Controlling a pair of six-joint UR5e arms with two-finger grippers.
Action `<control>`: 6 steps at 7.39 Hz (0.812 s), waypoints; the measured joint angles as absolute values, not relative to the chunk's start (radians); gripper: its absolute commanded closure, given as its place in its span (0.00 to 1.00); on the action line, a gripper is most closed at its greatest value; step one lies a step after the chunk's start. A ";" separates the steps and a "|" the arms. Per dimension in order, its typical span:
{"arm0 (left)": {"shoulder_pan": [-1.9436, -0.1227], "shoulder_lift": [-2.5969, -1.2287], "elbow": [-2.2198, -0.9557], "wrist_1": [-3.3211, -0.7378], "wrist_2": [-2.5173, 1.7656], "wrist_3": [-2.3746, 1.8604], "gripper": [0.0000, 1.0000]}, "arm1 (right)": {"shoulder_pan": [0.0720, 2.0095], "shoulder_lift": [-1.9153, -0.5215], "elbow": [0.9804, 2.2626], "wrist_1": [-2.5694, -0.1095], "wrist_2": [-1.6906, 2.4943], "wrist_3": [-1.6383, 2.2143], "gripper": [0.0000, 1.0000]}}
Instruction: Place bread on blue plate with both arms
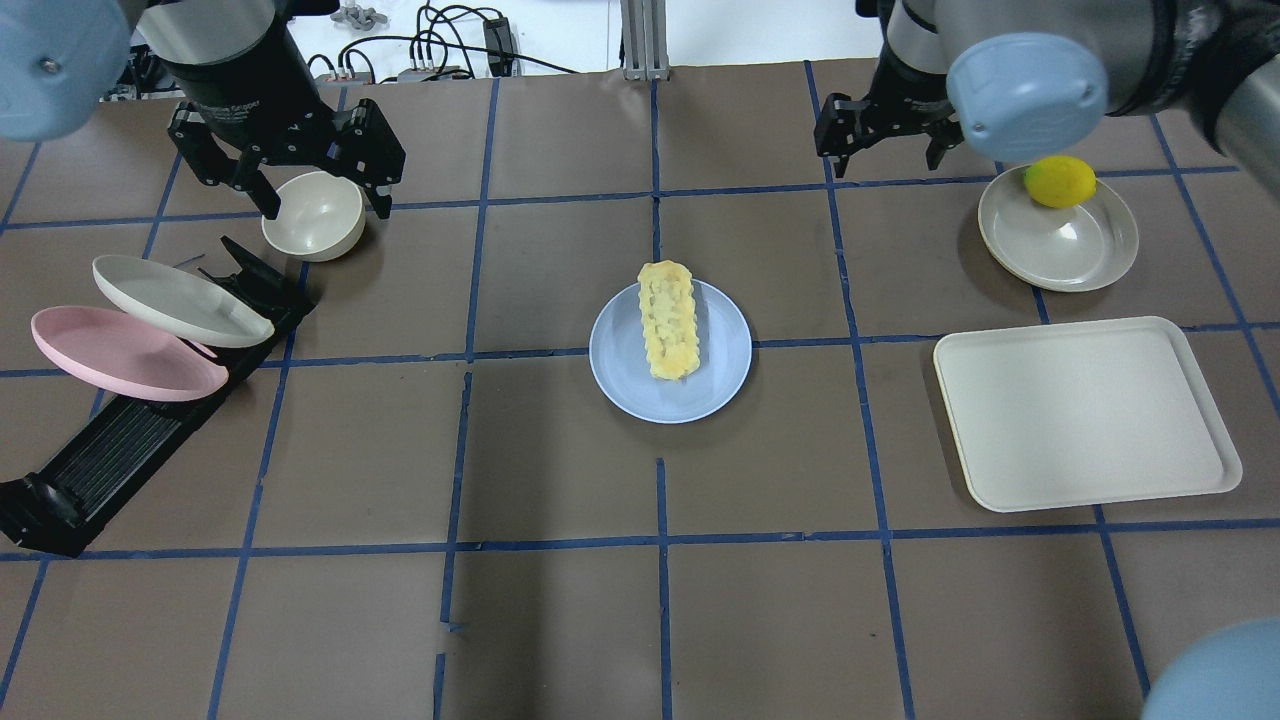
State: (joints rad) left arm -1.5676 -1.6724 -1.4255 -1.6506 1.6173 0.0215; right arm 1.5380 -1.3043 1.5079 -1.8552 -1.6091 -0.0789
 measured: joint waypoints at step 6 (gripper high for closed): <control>-1.568 -1.673 -1.426 -1.650 1.616 0.021 0.00 | 1.461 -1.400 1.485 -1.660 -1.604 -0.120 0.00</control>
State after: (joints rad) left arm -1.5677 -1.6731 -1.4260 -1.6496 1.6156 0.0215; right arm 1.4607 -1.4005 1.4847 -1.6602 -1.6039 -0.1204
